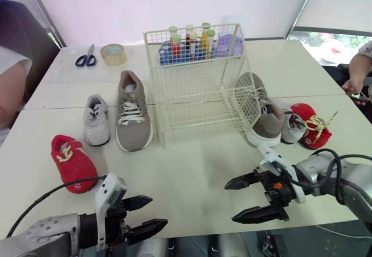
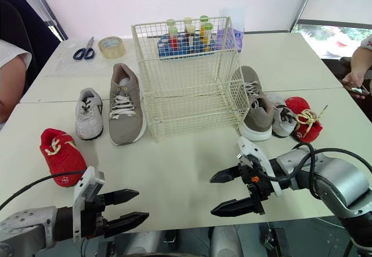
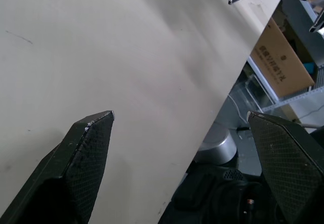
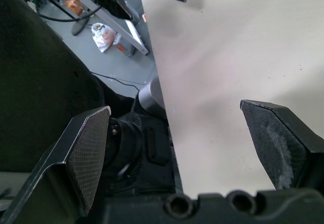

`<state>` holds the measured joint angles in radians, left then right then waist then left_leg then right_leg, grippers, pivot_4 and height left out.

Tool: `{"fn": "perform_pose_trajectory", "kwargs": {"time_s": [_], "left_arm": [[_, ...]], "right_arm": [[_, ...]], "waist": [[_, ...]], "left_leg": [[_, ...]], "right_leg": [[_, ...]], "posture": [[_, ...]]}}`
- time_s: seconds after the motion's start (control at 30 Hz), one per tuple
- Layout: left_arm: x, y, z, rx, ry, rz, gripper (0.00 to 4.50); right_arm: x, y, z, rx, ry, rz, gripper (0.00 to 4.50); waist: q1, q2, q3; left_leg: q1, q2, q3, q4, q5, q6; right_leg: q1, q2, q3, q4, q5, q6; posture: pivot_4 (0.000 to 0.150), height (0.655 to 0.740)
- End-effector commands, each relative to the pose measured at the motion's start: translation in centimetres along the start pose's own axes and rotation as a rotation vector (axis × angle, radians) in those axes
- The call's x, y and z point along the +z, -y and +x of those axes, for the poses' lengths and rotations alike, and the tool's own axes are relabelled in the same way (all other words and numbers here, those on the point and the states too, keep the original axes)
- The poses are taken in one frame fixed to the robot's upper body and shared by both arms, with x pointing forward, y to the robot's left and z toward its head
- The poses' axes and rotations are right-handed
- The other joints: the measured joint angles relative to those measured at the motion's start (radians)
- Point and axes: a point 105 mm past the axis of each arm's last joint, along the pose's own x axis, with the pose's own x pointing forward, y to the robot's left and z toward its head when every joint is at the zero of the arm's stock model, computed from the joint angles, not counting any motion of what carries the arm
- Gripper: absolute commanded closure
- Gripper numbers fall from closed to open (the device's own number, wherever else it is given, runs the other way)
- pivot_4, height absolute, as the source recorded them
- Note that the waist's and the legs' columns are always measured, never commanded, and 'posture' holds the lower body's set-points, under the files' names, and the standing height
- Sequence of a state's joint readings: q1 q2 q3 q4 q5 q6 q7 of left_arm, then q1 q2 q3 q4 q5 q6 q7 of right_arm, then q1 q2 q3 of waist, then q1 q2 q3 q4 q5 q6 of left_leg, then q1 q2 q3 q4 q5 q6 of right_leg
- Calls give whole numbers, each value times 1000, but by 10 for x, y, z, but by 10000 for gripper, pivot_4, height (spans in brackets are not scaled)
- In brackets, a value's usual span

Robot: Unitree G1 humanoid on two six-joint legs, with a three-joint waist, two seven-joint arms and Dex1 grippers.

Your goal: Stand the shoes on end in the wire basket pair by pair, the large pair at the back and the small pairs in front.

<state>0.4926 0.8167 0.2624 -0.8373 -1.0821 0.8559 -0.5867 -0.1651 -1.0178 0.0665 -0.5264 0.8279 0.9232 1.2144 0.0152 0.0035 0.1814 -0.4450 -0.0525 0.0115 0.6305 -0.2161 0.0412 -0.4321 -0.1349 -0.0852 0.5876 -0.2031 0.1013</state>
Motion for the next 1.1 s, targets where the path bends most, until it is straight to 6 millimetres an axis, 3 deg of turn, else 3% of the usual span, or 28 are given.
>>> {"fn": "perform_pose_trajectory", "kwargs": {"time_s": [0.03,0.2,0.73,0.83,0.93,1.1], "left_arm": [[5,2,-2,-1,31,38,1605],[4,-5,-1,34,33,66,1605],[11,-5,0,28,86,71,1605],[10,-7,0,37,77,75,1605],[13,-9,0,32,69,96,1605],[40,-15,-18,43,36,229,1605]], "right_arm": [[3,-1,3,12,8,-41,0],[-2,14,6,-73,-51,-88,0],[7,22,7,-43,-10,-78,0],[10,23,0,-67,-38,-116,0],[27,21,-19,-102,-81,-206,0],[68,0,-52,-111,-139,-369,0]], "waist": [[0,0,0],[0,0,0],[0,0,0],[0,0,0],[0,0,0],[2,-1,0]], "left_leg": [[0,0,0,0,0,0],[0,0,1,1,0,0],[1,0,1,2,0,0],[1,0,1,1,0,0],[1,0,1,2,0,0],[2,0,1,3,0,0]], "right_leg": [[0,0,0,0,0,0],[0,0,0,0,0,0],[2,1,0,0,1,0],[2,1,0,0,1,0],[2,1,-1,0,1,0],[1,1,-1,3,1,0]], "posture": [[1500,7400],[1500,7400],[1500,7400],[1500,7400],[1500,7400],[1500,7400]]}}
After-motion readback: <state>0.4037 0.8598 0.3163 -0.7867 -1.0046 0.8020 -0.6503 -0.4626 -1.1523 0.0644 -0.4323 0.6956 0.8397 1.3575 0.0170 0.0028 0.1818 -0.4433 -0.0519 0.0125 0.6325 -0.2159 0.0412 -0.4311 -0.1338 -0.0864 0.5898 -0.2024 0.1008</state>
